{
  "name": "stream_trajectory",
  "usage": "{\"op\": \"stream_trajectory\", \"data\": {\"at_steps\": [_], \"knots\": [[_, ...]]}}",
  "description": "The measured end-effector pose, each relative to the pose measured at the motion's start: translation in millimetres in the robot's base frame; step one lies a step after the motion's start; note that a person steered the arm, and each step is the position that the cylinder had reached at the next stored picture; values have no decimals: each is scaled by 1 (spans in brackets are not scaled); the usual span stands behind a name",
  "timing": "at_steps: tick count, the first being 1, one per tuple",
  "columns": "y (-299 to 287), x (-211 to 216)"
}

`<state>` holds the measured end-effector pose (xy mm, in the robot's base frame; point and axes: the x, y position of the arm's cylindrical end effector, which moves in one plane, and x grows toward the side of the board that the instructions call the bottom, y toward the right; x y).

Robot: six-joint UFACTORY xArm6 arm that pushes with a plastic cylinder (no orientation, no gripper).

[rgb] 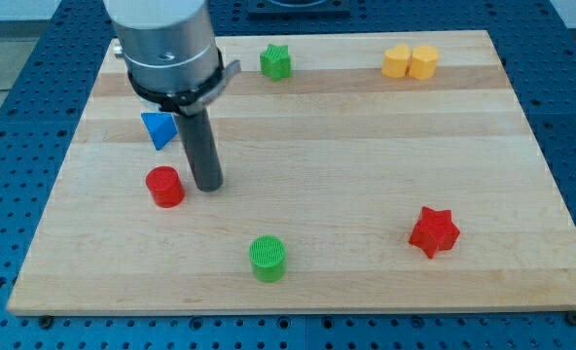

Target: Place the red star at the right of the red circle

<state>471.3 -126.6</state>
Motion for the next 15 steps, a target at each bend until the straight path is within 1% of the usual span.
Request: {"op": "stream_trajectory", "data": {"at_steps": [1,2,3,5,6,7,8,9,10,11,12,13,15], "knots": [[-63,22],[-91,55],[-32,46],[193,-27],[300,-21],[355,47],[335,104],[246,113],[254,97],[260,94],[286,80],[305,54],[260,48]]}}
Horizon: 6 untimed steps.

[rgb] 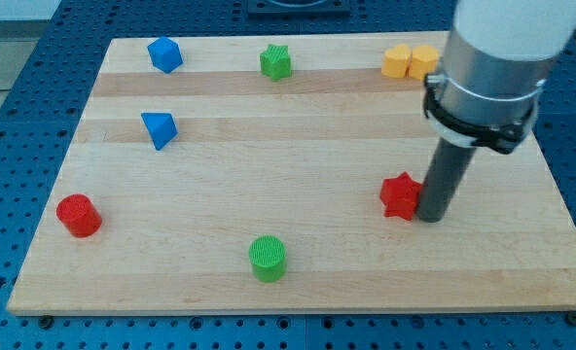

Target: Place the red star at the right of the red circle

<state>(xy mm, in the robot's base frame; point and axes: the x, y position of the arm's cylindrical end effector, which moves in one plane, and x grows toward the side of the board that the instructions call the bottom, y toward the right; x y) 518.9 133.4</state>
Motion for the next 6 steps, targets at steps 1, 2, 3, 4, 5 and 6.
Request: {"op": "stream_trajectory", "data": {"at_steps": [1,2,3,4,5,6], "knots": [[-2,-16],[-2,-32],[-41,-32],[-107,-32],[-168,-32],[-219,-32]]}}
